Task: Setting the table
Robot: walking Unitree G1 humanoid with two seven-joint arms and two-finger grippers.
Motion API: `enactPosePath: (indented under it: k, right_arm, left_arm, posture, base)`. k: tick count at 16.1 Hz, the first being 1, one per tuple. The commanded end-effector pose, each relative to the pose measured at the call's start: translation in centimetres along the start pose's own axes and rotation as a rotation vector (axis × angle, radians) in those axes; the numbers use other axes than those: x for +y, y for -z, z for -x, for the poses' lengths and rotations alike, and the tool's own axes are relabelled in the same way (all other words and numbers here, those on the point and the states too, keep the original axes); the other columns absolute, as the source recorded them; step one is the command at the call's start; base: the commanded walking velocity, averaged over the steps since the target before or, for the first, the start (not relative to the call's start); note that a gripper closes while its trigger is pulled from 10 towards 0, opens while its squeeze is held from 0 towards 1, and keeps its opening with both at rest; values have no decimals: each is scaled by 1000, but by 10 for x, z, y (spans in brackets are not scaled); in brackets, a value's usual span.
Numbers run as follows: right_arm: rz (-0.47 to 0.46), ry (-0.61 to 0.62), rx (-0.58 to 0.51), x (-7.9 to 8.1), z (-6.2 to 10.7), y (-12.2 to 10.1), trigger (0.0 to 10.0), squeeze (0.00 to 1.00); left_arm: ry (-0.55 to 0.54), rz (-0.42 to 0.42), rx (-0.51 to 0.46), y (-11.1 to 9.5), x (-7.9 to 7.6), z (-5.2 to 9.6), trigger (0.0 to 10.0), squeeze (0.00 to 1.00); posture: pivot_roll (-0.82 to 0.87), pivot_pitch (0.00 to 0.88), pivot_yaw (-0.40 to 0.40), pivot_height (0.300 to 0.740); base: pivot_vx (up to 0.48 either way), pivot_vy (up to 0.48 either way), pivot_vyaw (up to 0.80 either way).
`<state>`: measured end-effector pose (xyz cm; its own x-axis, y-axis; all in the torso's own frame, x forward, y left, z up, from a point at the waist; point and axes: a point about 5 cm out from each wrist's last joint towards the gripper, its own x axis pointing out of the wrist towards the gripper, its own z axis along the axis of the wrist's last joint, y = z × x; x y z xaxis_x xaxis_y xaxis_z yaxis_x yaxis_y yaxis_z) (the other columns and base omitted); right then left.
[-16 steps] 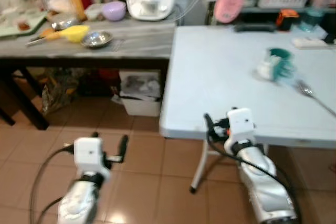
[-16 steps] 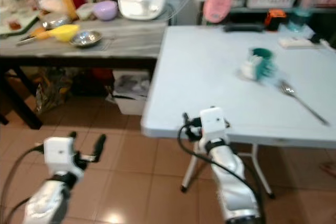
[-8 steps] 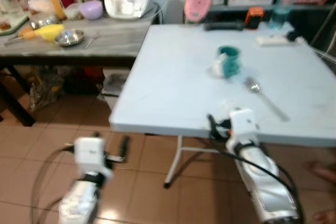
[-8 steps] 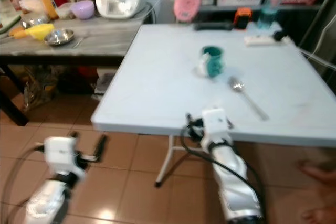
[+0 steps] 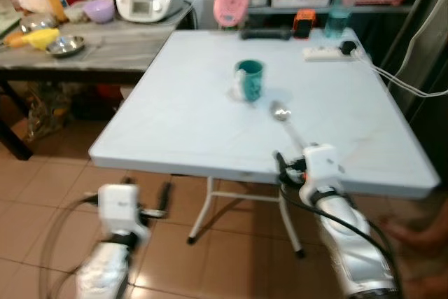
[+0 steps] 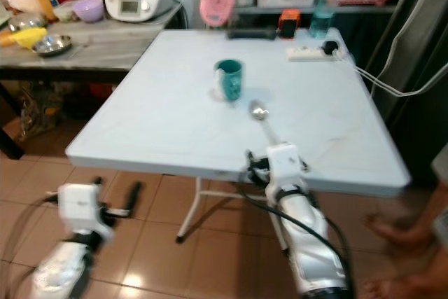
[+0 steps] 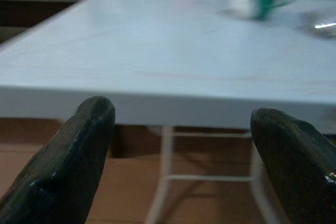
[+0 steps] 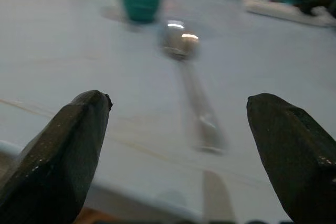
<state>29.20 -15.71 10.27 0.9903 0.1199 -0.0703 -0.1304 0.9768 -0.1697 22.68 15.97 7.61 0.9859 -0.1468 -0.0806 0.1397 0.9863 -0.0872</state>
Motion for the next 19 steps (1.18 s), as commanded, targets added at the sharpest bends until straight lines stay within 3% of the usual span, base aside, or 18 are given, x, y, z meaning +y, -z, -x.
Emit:
enactPosePath:
  k: [1,15,19]
  right_arm:
    - [-13,-10,-28,5,-2,-7,10000,0]
    - [-28,-12,-25,6,-3,-6,10000,0]
    - [-29,-11,-25,5,-2,-6,10000,0]
  left_arm:
    - [-29,-24,-19,-6,10,0,10000,0]
    - [39,2,-49,-10,4,-2,10000,0]
    - [47,4,-46,-9,3,-2,10000,0]
  posture:
    - [-135,20,79,740]
    - [-142,27,83,740]
    - [-145,27,82,740]
  base:
    - [0,0,0]
    - [0,0,0]
    - [332,0,-389]
